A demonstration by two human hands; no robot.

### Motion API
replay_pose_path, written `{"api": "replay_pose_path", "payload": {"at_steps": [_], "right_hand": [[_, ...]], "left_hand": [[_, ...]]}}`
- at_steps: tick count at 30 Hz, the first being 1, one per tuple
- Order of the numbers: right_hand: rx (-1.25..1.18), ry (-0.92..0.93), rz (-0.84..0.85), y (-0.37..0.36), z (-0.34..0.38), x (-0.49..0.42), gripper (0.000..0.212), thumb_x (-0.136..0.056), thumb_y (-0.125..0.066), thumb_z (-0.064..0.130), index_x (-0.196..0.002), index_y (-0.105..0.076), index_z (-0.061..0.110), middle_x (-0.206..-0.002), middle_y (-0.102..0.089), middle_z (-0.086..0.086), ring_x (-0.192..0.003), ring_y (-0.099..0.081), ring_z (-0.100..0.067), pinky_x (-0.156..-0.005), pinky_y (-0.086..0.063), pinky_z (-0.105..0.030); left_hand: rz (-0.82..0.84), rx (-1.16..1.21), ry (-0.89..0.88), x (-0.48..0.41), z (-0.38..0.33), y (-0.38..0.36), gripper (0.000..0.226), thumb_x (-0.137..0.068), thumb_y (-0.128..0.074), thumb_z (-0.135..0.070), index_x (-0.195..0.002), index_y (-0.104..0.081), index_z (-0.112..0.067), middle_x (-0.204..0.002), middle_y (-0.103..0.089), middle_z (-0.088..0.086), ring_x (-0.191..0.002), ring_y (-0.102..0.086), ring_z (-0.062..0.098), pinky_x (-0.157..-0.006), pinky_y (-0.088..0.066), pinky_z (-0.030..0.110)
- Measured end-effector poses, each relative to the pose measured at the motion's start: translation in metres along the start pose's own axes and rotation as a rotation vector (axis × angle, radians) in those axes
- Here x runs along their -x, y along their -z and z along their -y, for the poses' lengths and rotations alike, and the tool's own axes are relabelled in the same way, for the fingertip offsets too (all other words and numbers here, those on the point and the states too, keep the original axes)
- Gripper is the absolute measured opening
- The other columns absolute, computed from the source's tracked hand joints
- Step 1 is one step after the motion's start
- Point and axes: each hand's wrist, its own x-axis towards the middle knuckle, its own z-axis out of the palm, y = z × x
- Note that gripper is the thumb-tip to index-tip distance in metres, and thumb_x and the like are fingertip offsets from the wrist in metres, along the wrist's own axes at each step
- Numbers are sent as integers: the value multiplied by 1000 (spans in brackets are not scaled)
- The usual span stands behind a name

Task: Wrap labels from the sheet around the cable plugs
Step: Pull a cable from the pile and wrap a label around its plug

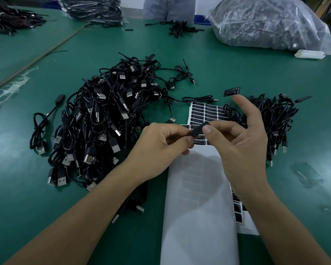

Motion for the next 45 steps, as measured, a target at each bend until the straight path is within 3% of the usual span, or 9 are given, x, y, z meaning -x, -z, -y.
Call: {"api": "replay_pose_path", "payload": {"at_steps": [3, 6, 9, 13, 18, 26, 34, 45], "right_hand": [[11, 25, -63, 0, 2, 0, 37, -88, -75, 10, -115, -61, 32, -85, -69, 7, -79, -65, -6, -73, -52, -17], [14, 2, -98, -1, 3, 0, 11, -90, -72, 12, -89, -71, 23, -76, -68, 12, -67, -58, -2, -64, -48, -15], [2, -114, -49, -5, 2, 2, 13, -89, -72, 12, -81, -75, 21, -72, -70, 5, -67, -59, -7, -60, -49, -19], [33, -172, 22, -7, 3, 5, 13, -90, -70, 14, -80, -76, 20, -70, -71, 5, -62, -60, -2, -61, -49, -16], [32, -188, 4, -10, 4, 6, 15, -91, -70, 9, -81, -75, 20, -67, -71, 11, -61, -61, 3, -59, -47, -9], [12, -235, -51, -14, 6, 7, 13, -90, -69, 8, -82, -74, 17, -66, -71, 11, -59, -61, 5, -58, -47, -9], [15, -260, -67, -14, 7, 7, 13, -91, -69, 8, -82, -73, 16, -64, -70, 12, -56, -59, 5, -58, -46, -8], [22, -239, -96, -17, 4, 9, 9, -90, -70, 8, -84, -74, 13, -61, -67, 14, -53, -57, 3, -58, -46, -9]], "left_hand": [[-48, -66, 12, -1, 2, -1, 17, -96, -66, -14, -83, -75, -22, -77, -76, -4, -72, -75, 10, -74, -54, 20], [-80, -90, 22, -1, 3, -2, 18, -97, -67, -16, -81, -75, -19, -75, -76, -4, -70, -75, 9, -72, -54, 20], [-91, -97, 33, -2, 3, -3, 17, -96, -67, -17, -81, -75, -19, -74, -76, -6, -69, -74, 8, -71, -55, 21], [-99, -79, 32, -1, 3, -3, 15, -96, -67, -16, -84, -76, -15, -75, -76, -4, -69, -75, 10, -74, -60, 31], [-84, -40, 19, 0, 2, -4, 12, -96, -68, -14, -89, -77, -17, -78, -77, -4, -71, -75, 11, -73, -61, 28], [-43, -8, -7, 0, 2, -3, 9, -94, -70, -14, -91, -79, -13, -79, -78, 0, -76, -76, 15, -79, -62, 33], [-27, 17, 0, -1, 1, -3, 10, -95, -69, -12, -90, -78, -9, -79, -78, 1, -76, -76, 14, -76, -61, 26], [-34, 69, 19, 0, -2, -3, 11, -94, -69, -9, -87, -77, -6, -80, -77, 4, -76, -76, 17, -78, -62, 31]]}}
